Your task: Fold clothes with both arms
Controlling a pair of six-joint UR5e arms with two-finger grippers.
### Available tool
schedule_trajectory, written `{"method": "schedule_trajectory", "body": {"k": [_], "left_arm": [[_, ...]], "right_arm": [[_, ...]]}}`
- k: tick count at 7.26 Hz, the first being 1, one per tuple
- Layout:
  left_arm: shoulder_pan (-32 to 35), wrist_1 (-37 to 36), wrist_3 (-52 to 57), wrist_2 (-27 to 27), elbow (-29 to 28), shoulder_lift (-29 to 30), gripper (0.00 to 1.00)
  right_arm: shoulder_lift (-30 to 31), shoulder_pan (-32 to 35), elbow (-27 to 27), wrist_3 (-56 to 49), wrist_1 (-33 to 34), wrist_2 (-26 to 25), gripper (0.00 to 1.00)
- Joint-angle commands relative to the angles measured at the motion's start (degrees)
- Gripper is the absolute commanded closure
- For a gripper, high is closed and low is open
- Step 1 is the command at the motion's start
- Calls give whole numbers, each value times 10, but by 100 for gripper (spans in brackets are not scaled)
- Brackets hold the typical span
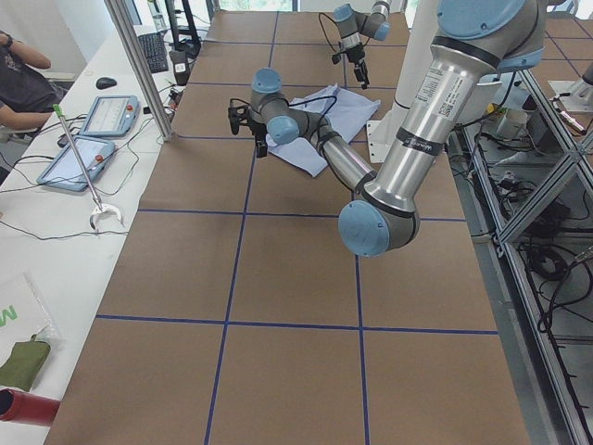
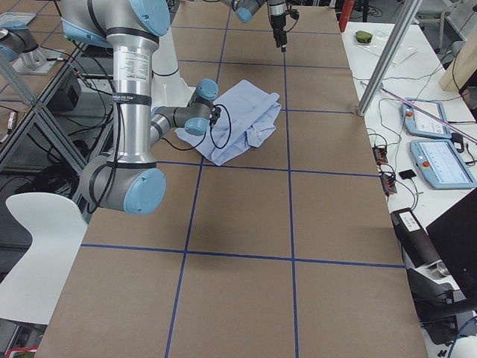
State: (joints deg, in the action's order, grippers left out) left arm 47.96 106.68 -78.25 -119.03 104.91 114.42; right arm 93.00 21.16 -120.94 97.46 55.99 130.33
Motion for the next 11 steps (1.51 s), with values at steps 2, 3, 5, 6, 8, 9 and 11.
{"method": "schedule_trajectory", "body": {"k": [2, 3, 5, 6, 8, 9, 11], "left_arm": [[-126, 2, -140, 20, 70, -38, 2], [-184, 3, -176, 70, 61, -35, 4], [-226, 7, -200, 105, 2, -18, 7], [-225, 6, -198, 124, -11, -17, 7], [-224, 4, -198, 135, -21, -23, 10], [-223, 3, -200, 135, -22, -23, 12], [-222, 0, -200, 135, -24, -25, 13]], "right_arm": [[-33, 126, 3, -23, 0, 0, 0], [-58, 153, 4, -25, 0, -1, 0], [-74, 166, 4, -25, 0, -7, 0], [-80, 166, 4, -25, 0, -8, 0], [-80, 166, 4, -25, 0, -8, 0], [-80, 166, 4, -25, 0, -9, 0], [-80, 166, 5, -25, 0, -9, 0]]}}
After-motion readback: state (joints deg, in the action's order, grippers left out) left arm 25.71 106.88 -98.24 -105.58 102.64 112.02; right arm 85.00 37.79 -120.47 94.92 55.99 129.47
